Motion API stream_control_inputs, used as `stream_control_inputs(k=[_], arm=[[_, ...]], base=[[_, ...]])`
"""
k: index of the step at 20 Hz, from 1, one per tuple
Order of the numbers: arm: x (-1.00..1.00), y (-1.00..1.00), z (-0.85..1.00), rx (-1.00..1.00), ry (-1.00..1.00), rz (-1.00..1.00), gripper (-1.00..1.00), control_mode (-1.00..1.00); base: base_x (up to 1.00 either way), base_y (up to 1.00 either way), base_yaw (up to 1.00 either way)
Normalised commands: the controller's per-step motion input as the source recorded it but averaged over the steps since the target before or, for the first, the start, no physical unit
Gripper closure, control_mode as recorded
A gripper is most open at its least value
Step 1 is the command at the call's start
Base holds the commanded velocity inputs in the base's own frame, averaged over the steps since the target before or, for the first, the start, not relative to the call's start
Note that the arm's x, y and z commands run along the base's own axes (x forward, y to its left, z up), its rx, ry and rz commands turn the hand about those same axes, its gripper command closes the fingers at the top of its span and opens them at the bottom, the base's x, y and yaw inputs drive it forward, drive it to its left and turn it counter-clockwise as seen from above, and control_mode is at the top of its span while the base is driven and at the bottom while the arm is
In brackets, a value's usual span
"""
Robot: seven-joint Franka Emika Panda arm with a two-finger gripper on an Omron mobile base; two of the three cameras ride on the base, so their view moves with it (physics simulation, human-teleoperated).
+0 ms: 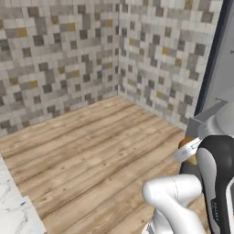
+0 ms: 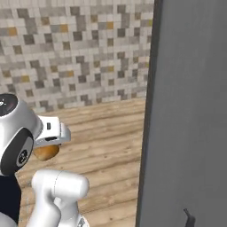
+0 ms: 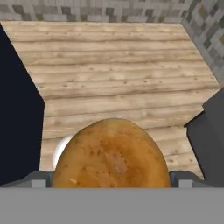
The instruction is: Place the carrot and potato inside the fridge drawer. Close the drawer after placing the vegetables.
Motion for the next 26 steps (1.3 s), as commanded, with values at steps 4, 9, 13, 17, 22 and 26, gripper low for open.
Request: stream_control_inputs(k=[4, 9, 13, 17, 22, 26], arm=[[0.0, 0.0, 0.0, 0.0, 0.0, 0.0, 1.0, 1.0], [0.0, 0.0, 0.0, 0.0, 0.0, 0.0, 1.0, 1.0], [0.0, 0.0, 0.0, 0.0, 0.0, 0.0, 1.0, 1.0], [0.0, 0.0, 0.0, 0.0, 0.0, 0.0, 1.0, 1.0], [0.0, 0.0, 0.0, 0.0, 0.0, 0.0, 1.0, 1.0], [0.0, 0.0, 0.0, 0.0, 0.0, 0.0, 1.0, 1.0]], base=[[0.82, 0.09, -0.51], [0.88, 0.06, -0.54], [0.84, 0.03, -0.56], [0.57, 0.0, -0.62], [0.3, 0.15, -0.7], [0.35, 0.6, -0.75]])
